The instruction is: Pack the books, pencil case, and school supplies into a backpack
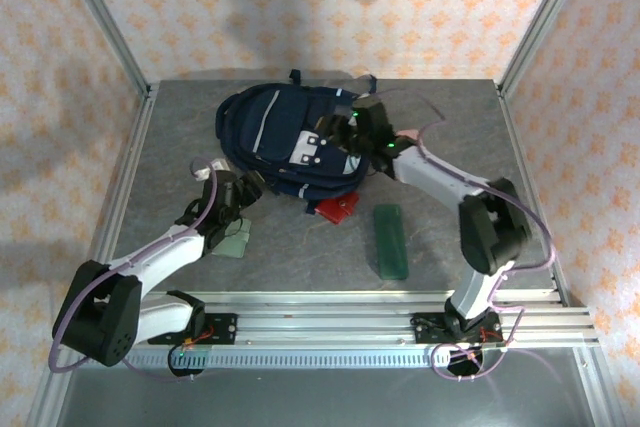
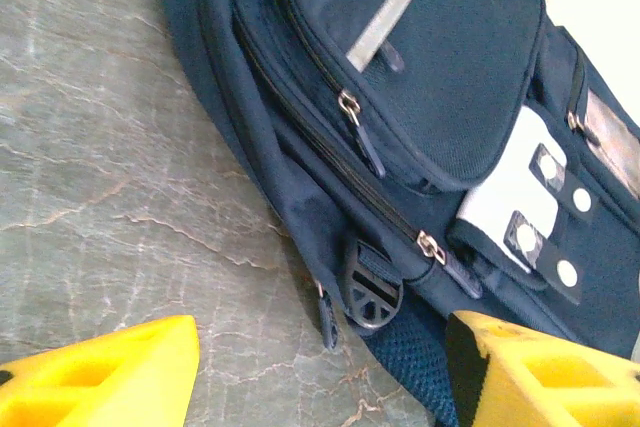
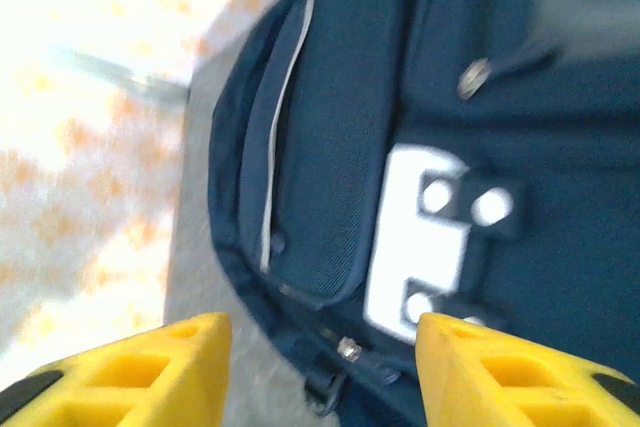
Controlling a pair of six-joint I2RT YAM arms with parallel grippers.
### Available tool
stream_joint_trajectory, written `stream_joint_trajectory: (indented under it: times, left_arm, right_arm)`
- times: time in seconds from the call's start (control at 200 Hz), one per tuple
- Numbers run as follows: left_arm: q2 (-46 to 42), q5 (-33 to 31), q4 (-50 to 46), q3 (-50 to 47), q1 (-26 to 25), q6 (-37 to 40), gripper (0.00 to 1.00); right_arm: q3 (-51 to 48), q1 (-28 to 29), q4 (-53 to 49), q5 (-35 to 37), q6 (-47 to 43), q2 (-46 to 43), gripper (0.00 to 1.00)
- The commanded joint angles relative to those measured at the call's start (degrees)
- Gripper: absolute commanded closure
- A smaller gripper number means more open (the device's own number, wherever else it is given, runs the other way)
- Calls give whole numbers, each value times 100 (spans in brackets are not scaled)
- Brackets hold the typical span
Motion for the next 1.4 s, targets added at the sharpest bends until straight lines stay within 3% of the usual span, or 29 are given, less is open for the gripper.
stream_joint_trajectory:
  times: [0.0, 0.185, 0.37, 0.606, 0.746, 0.951, 1.206, 1.397]
  left_arm:
    - [-265, -183, -211, 70, 58, -144, 33]
    - [-411, -92, -323, -35, 132, -63, 33]
    - [-461, 27, -244, -186, 194, -89, 33]
    - [-381, 111, -106, -279, 229, -107, 33]
    - [-185, 270, 82, -274, 229, -142, 33]
    - [75, 496, 213, -143, 229, -218, 33]
    - [-41, 546, 144, -156, 229, -212, 33]
    - [-4, 641, 262, -242, 229, -278, 33]
  right_arm:
    - [337, 393, 481, -778, 302, 690, 48]
    - [1171, 729, 547, -1018, 510, 1761, 48]
    - [1651, 683, -762, 223, 430, 2301, 49]
    - [96, 186, -988, 1355, 602, 1432, 49]
    - [-568, -118, -847, 1622, 608, 829, 49]
    - [-261, -1, -559, 860, 353, 625, 50]
    - [35, 82, -571, 653, 328, 741, 62]
    - [321, 57, -621, 618, 392, 1073, 53]
